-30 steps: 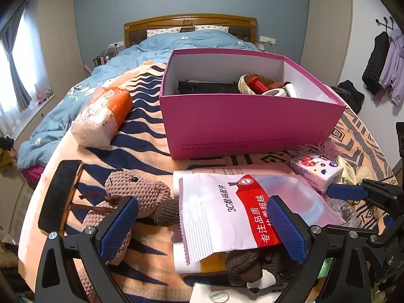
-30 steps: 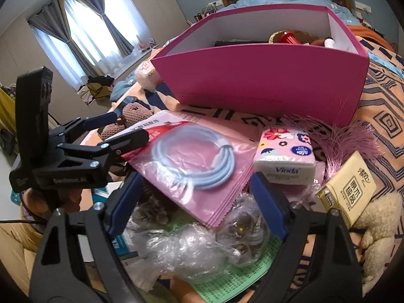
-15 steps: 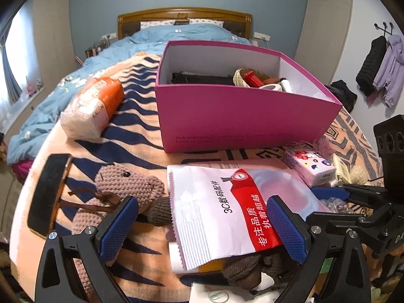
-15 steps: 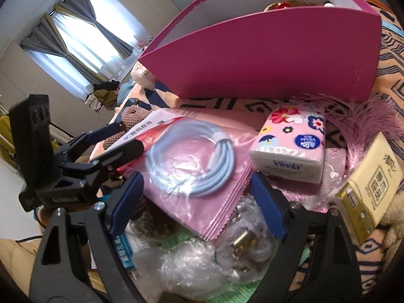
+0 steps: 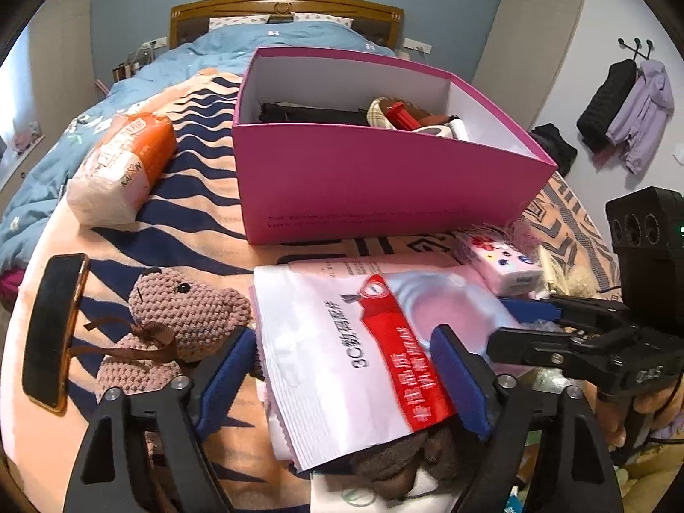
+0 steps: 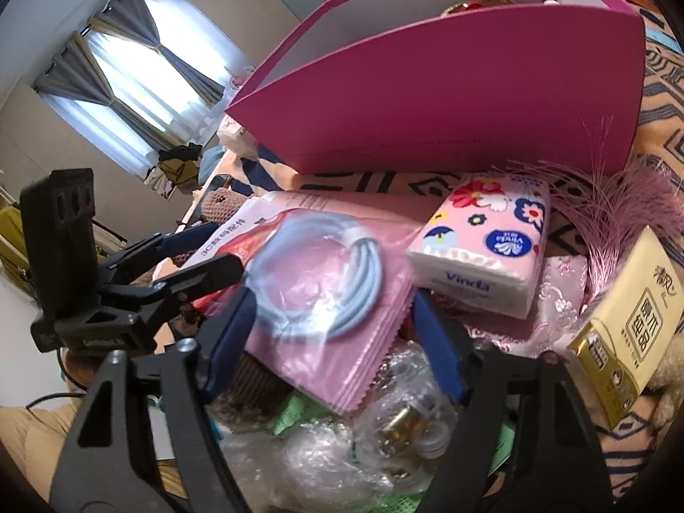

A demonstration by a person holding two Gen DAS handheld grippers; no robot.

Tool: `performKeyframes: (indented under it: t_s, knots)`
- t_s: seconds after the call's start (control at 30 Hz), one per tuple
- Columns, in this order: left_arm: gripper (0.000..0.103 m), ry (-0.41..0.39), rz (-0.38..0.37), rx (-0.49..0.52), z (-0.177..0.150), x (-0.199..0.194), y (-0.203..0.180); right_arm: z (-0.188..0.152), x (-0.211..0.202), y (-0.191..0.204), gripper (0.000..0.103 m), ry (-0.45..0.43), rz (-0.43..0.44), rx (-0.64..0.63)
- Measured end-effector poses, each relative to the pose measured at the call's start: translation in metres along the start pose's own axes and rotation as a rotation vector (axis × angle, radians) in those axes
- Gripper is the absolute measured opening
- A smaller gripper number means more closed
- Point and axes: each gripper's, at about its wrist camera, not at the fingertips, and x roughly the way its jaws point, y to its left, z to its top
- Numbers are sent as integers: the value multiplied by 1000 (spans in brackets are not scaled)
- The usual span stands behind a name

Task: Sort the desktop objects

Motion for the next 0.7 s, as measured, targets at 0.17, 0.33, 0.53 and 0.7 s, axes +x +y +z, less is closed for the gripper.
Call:
performKeyframes:
  t_s: [0.17, 0.33, 0.53, 0.7]
  knots:
    - [80, 0, -18, -5, 0, -5, 0, -1, -3, 5, 51, -20, 3, -31]
    - [77, -20, 6, -4, 1, -12, -2, 0, -9, 22, 43, -56, -13, -103]
    - [65, -37, 12, -23, 8, -15, -2, 3, -12, 31, 38, -85, -17, -153]
    - [65, -28, 2, -21, 7, -8, -3, 6, -5, 28, 35, -79, -17, -150]
